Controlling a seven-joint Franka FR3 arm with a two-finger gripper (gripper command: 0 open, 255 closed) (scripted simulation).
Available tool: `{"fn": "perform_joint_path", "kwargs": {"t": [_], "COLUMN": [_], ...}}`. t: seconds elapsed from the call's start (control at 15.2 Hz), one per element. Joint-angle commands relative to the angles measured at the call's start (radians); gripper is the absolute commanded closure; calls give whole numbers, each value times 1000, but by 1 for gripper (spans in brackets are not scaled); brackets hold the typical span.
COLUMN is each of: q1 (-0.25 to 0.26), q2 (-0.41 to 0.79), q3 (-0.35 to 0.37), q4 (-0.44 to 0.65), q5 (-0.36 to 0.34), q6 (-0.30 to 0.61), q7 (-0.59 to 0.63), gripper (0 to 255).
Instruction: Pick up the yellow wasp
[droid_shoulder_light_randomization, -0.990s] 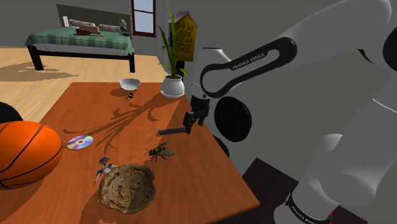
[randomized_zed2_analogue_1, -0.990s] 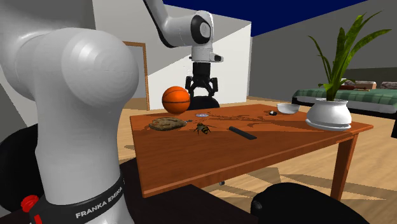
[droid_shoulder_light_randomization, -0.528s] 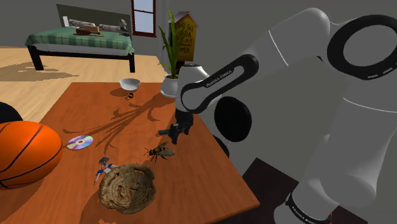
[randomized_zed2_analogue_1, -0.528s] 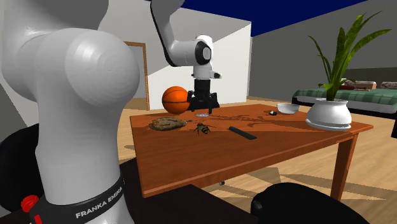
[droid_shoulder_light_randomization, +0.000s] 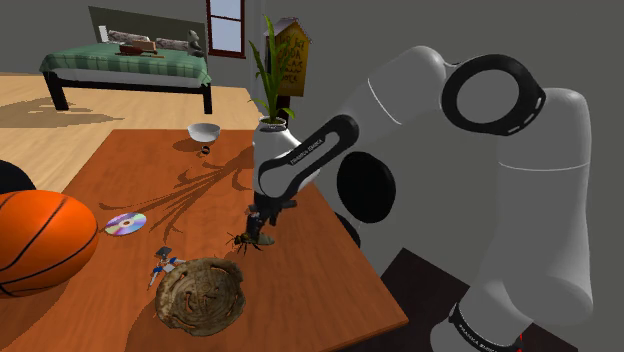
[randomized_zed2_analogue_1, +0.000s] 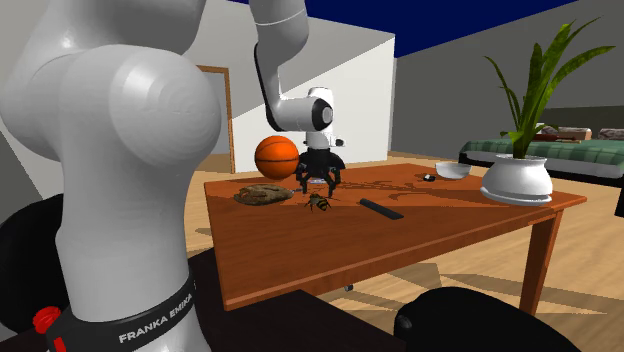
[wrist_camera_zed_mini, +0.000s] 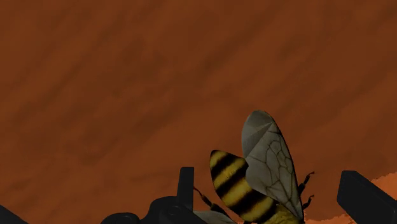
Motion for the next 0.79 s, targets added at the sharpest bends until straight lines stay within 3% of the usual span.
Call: {"fn": "perform_joint_path", "kwargs": {"t": [0.0,0.46,0.53,0.73], "q1": [5,8,8,8], "q2": [30,89,91,91], "q3": [0,-4,-4,-4], "q4": [6,9,11,11], "q5": [-4,-9,-9,-9], "q6": [24,81,80,81], "q7": [3,4,5,5], "gripper": [0,0,255,255]}}
